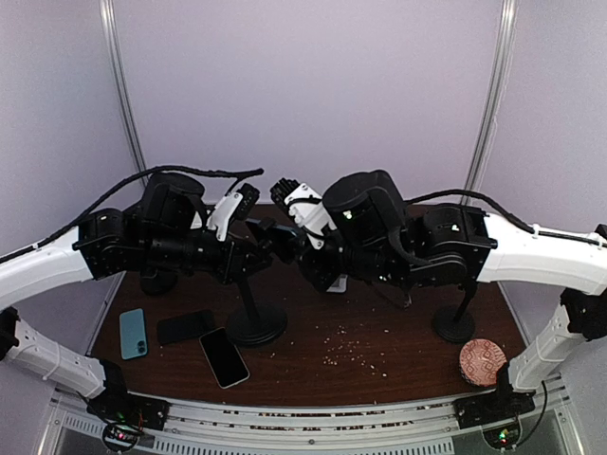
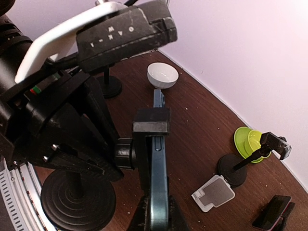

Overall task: Remove the phone from the phone stand
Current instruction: Pass from the left arm to the right, then hold the phone stand with the phone.

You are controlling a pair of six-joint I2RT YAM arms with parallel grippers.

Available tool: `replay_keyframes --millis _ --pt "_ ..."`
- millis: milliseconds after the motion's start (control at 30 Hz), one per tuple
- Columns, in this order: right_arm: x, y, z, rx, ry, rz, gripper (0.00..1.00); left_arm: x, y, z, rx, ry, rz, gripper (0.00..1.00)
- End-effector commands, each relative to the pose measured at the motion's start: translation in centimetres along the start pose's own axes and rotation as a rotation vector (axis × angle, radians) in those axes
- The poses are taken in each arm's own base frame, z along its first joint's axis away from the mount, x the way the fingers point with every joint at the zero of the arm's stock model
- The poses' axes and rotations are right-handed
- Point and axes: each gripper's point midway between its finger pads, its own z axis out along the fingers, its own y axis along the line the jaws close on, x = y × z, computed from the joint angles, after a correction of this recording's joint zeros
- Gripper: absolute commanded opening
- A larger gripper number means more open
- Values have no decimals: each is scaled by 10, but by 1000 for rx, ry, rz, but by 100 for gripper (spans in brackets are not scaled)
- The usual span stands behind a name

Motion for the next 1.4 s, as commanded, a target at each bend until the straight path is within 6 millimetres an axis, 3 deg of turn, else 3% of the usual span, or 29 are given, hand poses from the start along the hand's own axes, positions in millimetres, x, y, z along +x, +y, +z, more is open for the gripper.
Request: replay_keyframes --millis 0,33,100,133,167,433,767,933,1167,1367 --pt "-29 -18 -15 74 -71 17 0 -58 -2 -38 -47 -219 55 39" --pt "-31 -20 -17 83 -78 18 0 -60 1 -42 -64 -226 53 50" --pt "-35 -24 -19 102 -89 21 0 -65 5 -50 -93 -252 51 84" --pt "-37 -26 -20 108 -94 23 0 -67 7 -53 -104 -270 53 96" --pt "-40 -26 -21 109 -101 21 0 -70 9 -57 -111 -291 56 98" --pt "-52 -30 -26 119 -130 54 0 -75 23 -78 -200 -338 68 98" --pt "-55 -39 -28 156 -184 136 0 -80 30 -84 -255 -334 78 98" --pt "-58 -45 -32 167 -243 198 0 -80 16 -80 -185 -302 113 98" --pt "-54 -39 -25 144 -220 105 0 -78 -17 -66 -10 -254 194 93" --pt "-56 -34 -23 83 -217 86 0 -70 -21 -42 15 -177 175 87"
